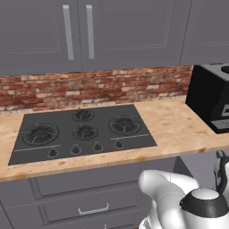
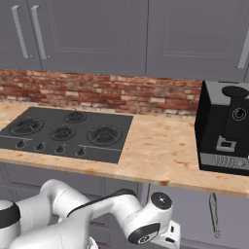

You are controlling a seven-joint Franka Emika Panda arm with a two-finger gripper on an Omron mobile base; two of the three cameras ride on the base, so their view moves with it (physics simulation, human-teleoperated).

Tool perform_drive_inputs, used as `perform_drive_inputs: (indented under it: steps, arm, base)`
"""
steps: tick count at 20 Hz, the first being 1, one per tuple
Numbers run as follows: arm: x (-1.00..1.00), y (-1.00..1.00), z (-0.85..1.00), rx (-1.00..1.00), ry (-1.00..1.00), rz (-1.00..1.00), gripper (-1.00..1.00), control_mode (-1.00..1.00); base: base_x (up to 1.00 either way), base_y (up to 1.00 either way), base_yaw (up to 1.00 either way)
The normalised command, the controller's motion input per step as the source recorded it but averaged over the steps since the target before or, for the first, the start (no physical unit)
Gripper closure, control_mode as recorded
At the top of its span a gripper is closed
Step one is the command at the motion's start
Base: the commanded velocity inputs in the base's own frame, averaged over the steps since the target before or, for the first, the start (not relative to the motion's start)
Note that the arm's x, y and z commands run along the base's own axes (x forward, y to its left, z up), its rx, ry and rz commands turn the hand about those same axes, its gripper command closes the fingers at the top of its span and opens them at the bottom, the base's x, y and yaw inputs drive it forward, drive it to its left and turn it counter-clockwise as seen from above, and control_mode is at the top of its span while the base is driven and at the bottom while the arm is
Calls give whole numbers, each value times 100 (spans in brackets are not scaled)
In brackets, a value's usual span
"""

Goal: Take the tongs from the drawer on the right and place them on the dining counter next to the tray containing the kebab skewer.

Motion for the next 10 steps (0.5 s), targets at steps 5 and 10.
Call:
perform_drive_inputs:
  steps: [5, 10]
  arm:
    - [0, 7, 16, -2, 0, 0, -100, -100]
    - [10, 16, 23, -5, 0, 0, -100, -100]
  base:
    - [0, 0, 0]
    - [0, 0, 0]
